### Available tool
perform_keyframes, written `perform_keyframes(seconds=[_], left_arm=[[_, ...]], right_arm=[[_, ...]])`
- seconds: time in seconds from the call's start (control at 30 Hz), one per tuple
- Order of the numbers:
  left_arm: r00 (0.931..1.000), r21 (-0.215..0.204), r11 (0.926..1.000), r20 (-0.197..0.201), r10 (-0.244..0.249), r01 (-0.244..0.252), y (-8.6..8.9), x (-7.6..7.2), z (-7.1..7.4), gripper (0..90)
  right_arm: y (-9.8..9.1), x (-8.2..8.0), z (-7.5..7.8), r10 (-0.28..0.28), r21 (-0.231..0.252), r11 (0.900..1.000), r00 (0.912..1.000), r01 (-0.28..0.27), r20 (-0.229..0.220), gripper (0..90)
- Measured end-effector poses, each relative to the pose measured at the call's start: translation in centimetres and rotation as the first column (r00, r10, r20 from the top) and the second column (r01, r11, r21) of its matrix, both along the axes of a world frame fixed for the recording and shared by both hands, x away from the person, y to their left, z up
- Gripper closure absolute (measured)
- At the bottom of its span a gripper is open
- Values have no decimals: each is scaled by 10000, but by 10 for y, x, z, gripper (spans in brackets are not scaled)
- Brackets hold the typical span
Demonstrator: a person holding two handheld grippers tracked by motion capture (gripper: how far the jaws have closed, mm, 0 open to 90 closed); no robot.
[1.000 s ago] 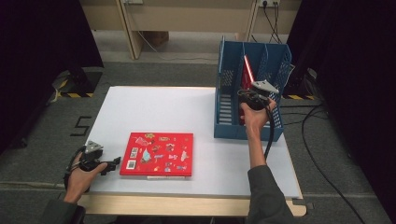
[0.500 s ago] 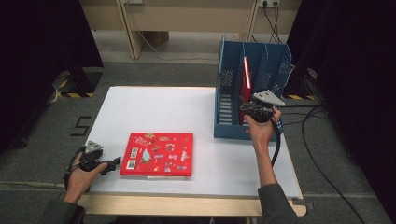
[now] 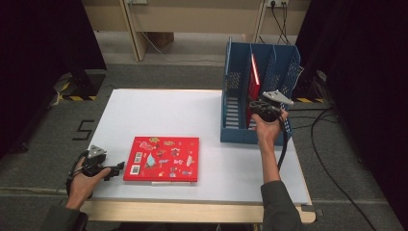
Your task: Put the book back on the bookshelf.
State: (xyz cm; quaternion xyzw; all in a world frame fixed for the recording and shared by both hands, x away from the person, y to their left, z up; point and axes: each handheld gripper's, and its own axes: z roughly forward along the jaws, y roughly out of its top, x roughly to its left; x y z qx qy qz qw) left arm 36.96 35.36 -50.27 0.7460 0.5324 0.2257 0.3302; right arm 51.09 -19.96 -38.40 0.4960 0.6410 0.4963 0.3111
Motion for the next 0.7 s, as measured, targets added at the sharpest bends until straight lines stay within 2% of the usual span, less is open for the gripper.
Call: perform_keyframes(seconds=[0.27, 0.33, 0.47, 0.53, 0.6, 0.67, 0.7], left_arm=[[10000, 16, 10000, 7, -11, 11, 0, 0, 0, 142], [10000, 40, 10000, 14, -19, 19, 0, 0, 0, 141], [10000, 21, 10000, 14, -11, 11, 0, 0, 0, 143], [10000, -5, 10000, -7, -21, 21, 0, 0, 0, 142], [10000, -51, 10000, 12, 5, -5, 0, 0, 0, 147], [10000, -29, 10000, 15, 5, -5, 0, 0, 1, 149], [10000, -45, 10000, 21, 57, -57, 0, 0, 1, 149]], right_arm=[[8, 18, 1, -145, -51, 9999, 9999, 145, -53, 681], [10, 19, 2, -161, -178, 9997, 9997, 158, -166, 678], [8, 18, 1, -131, 43, 9999, 9997, 132, -226, 676], [6, 16, 2, -24, -27, 10000, 9996, 23, -265, 669], [4, 12, 4, -112, 19, 9999, 9998, 112, -145, 617], [2, 6, 6, 123, 266, 9996, 9997, -118, -200, 553], [1, 2, 8, 94, 174, 9998, 9997, -91, -204, 507]])
